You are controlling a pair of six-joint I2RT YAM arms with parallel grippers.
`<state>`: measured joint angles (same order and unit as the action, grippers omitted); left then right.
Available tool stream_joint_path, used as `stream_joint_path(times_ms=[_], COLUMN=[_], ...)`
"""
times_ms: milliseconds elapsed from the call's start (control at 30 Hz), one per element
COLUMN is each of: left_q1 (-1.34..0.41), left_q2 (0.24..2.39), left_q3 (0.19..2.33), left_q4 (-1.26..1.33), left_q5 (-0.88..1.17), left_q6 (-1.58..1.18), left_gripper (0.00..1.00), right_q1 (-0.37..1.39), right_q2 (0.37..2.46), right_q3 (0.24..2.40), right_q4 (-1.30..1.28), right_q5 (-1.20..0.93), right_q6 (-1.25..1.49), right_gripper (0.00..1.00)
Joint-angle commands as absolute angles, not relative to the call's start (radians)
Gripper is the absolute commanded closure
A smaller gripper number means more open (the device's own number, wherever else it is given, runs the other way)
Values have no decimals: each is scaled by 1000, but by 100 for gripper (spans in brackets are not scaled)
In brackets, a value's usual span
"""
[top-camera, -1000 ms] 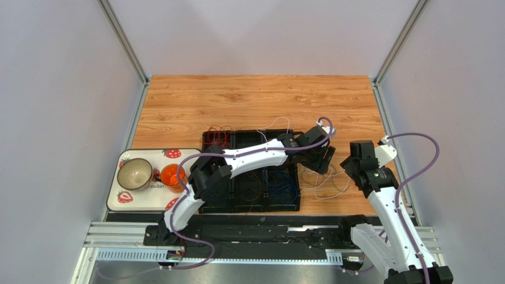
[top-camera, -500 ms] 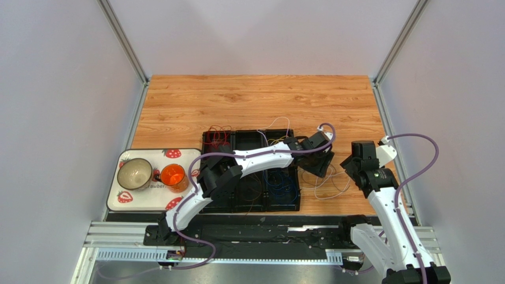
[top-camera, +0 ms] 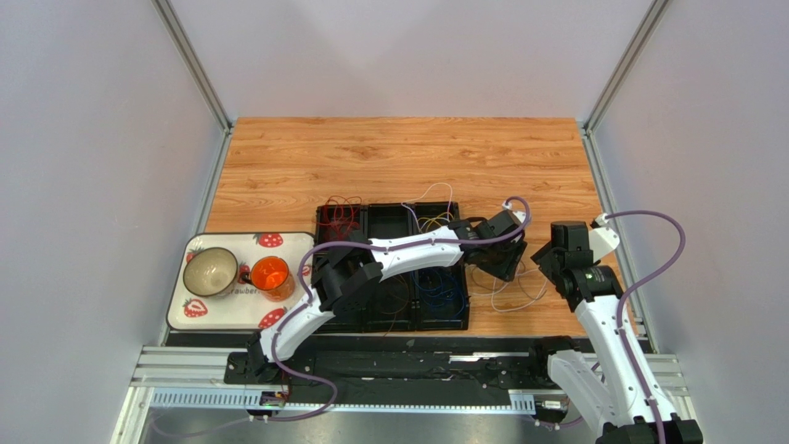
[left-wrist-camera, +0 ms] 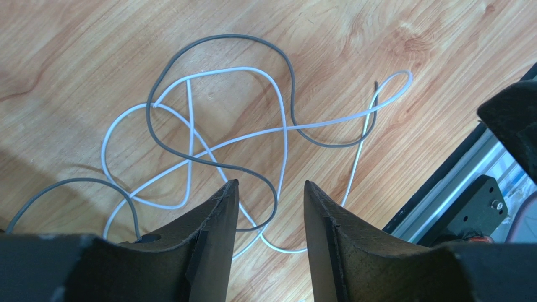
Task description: Untangle the cables
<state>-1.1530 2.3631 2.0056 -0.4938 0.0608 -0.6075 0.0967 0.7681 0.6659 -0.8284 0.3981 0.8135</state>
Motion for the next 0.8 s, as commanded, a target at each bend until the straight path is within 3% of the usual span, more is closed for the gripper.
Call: stream_joint_path(times_ms=[0,267,367,400,500,767], left_q1=[-1164,-1163,-1163,-1163,-1164,-1160], left_q2=[2384,2408,2410,2408,2390,2209], left_q3=[2057,2075,2079,2080,2079,2011], left_q4=[-472,-479,-479,-480,-488,-541], left_q5=[77,90,98,101,106,29], left_q6=[-621,-621,-618,-618,-617,-571], left_gripper=[50,64,75,86,100,100], right_q1=[89,83,83,83,81,78], right_q2=[747,741,738,738,735,715], right_q3=[655,655,652,652,649,649], right_q4=[-792,-793,-793,-793,-793,-796], right_q5=[391,379,376,374,371,353], right_q6=[799,792,792,792,788,782], right_gripper=[47,48,48,48,48,48])
